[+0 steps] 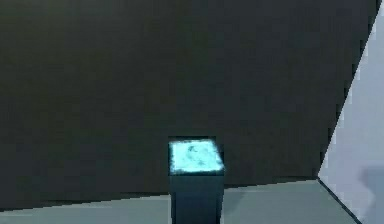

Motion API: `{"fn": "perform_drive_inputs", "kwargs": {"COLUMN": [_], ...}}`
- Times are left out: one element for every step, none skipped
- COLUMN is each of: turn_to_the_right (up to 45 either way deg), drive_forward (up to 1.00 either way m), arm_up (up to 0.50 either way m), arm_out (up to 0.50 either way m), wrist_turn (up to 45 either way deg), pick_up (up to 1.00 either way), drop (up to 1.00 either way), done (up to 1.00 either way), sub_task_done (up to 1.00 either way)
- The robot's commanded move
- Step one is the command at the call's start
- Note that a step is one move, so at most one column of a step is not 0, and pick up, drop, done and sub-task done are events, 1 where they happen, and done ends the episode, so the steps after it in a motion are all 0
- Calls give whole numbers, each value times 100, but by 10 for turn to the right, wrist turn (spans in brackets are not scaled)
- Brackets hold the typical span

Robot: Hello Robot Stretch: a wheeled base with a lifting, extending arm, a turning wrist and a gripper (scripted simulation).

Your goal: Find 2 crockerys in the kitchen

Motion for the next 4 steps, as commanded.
{"fn": "perform_drive_inputs", "kwargs": {"turn_to_the_right": [-450,-180,0,-450], "drive_forward": [0,0,65,0], "arm_up": [0,0,0,0], "arm_out": [0,0,0,0], "wrist_turn": [0,0,0,0], "pick_up": [0,0,0,0], "drop": [0,0,0,0], "done": [0,0,0,0], "sub_task_done": [0,0,0,0]}}
